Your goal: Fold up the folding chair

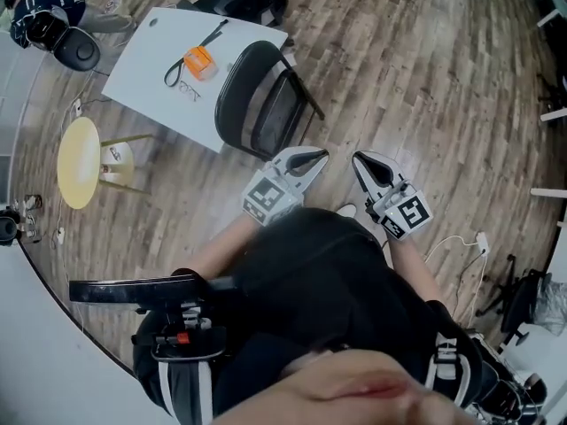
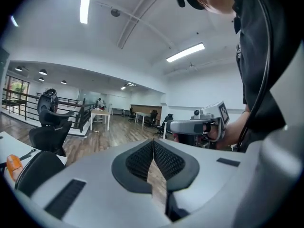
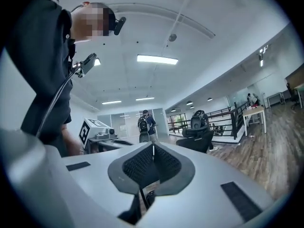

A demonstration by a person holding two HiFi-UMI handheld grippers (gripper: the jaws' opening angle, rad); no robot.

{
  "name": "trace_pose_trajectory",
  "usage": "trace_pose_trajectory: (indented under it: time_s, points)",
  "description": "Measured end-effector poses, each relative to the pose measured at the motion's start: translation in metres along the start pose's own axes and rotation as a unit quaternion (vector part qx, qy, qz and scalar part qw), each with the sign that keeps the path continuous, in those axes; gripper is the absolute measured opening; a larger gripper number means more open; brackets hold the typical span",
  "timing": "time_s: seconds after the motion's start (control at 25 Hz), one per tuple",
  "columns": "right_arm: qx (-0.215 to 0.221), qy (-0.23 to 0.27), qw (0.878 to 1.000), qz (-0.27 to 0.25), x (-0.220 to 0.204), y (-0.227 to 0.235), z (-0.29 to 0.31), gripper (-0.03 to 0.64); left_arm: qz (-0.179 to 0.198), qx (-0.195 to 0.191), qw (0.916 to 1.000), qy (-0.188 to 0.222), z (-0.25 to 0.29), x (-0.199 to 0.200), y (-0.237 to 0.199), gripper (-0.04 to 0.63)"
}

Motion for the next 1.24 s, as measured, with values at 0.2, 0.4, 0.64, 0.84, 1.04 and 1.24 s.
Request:
trace_pose_trajectory:
  time_s: [0.2, 0.4, 0.64, 0.84, 1.04, 1.24]
  points:
    - [0.007, 0.008, 1.000, -0.028, 0.017, -0.003, 0.004, 0.009, 0.015, 0.008, 0.9998, 0.011, 0.004, 0.013, -0.003, 0.005]
    - [0.020, 0.006, 0.999, -0.046, 0.028, 0.000, 0.010, 0.008, 0.013, 0.023, 0.9994, 0.023, 0.008, 0.022, -0.008, 0.005]
    - [0.048, 0.008, 0.997, -0.057, 0.027, -0.002, 0.015, 0.008, -0.003, 0.029, 0.9991, 0.031, 0.008, 0.022, -0.007, 0.005]
    - [0.058, 0.014, 0.997, -0.053, 0.024, -0.005, 0.019, 0.008, -0.001, 0.024, 0.9995, 0.019, 0.009, 0.016, -0.005, 0.005]
    - [0.059, 0.013, 0.997, -0.050, 0.022, -0.005, 0.021, 0.008, -0.005, 0.018, 0.9996, 0.020, 0.010, 0.017, -0.004, 0.005]
    - [0.048, -0.007, 0.998, -0.046, 0.023, 0.001, 0.011, 0.008, 0.002, 0.020, 0.9997, 0.017, 0.015, 0.017, 0.001, 0.005]
Point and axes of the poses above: the fingertips, and each gripper's own axes: z forward along the fingers, y to its right, x out of its top, the point moved 8 cm from there along -z, backward along the fingers, and after that the axes turned 1 degree about -y, right-handed, at the moved point
